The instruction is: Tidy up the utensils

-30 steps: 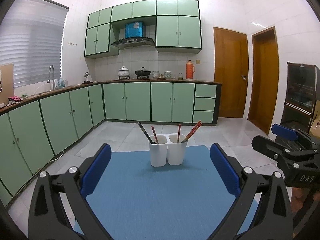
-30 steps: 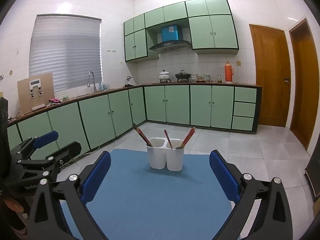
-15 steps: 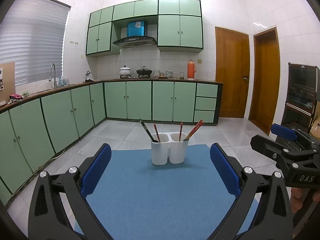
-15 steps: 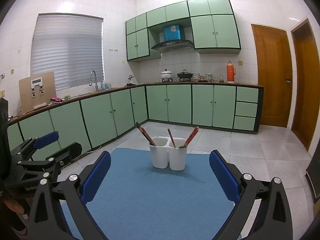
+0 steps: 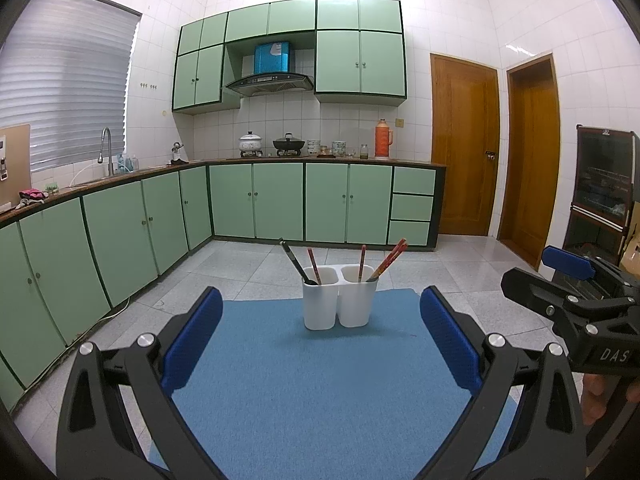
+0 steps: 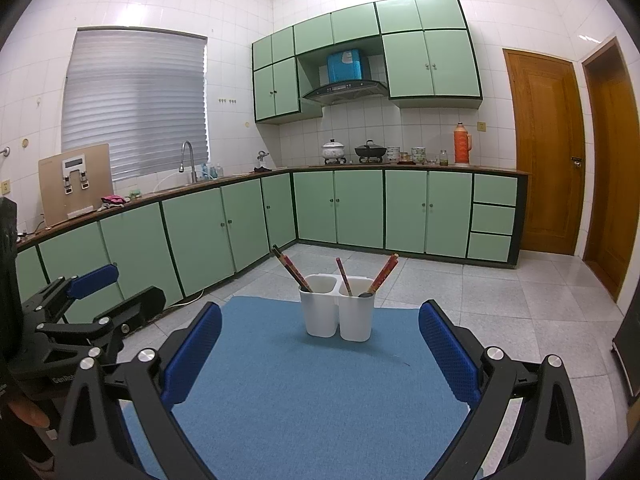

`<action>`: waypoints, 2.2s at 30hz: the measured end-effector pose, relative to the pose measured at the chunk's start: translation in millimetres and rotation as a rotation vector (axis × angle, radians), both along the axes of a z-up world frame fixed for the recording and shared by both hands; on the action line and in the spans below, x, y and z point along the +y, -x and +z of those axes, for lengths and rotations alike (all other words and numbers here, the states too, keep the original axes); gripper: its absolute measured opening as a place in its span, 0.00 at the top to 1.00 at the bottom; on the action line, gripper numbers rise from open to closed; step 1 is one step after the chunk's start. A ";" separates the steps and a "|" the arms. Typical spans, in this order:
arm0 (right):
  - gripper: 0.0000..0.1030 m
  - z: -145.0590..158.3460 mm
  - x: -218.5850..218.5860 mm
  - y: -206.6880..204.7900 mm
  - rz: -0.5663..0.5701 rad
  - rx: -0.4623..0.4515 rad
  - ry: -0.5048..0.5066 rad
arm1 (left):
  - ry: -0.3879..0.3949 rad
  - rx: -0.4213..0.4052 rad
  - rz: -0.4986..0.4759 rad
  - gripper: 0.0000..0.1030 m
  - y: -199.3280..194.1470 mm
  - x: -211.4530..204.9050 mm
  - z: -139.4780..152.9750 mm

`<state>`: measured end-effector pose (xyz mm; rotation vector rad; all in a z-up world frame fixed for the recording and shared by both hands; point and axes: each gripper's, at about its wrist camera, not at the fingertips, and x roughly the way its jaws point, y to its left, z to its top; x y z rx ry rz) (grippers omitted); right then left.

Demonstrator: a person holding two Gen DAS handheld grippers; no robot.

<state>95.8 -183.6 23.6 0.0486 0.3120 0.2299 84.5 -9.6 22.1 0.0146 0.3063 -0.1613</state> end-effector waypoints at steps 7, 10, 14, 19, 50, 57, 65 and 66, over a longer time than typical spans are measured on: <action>0.06 -0.3 -0.3 0.3 -0.001 0.000 0.000 | 0.000 0.000 0.001 0.07 0.0 -0.3 -0.1; 0.06 -0.1 0.0 -0.2 0.000 -0.001 0.000 | -0.001 -0.001 0.000 0.07 0.1 -0.2 0.0; 0.06 -0.4 -0.2 0.0 0.000 0.000 0.000 | 0.000 0.001 0.000 0.07 -0.1 -0.4 -0.4; 0.06 -0.6 0.0 -0.1 -0.001 0.000 0.000 | 0.000 0.000 0.001 0.07 0.0 -0.5 -0.5; 0.06 -1.8 -1.1 0.2 -0.001 0.000 -0.001 | 0.000 0.000 -0.001 0.07 1.8 1.3 -1.1; 0.06 -1.7 -1.2 0.1 0.000 -0.001 -0.001 | 0.000 0.001 0.000 0.07 1.2 1.3 -1.2; 0.06 -2.0 -0.9 1.2 -0.002 0.001 -0.001 | 0.010 0.003 0.005 0.07 3.9 3.1 -1.1; 0.06 -1.9 -0.7 1.1 -0.002 0.001 -0.001 | 0.011 0.003 0.006 0.07 3.8 3.5 -1.1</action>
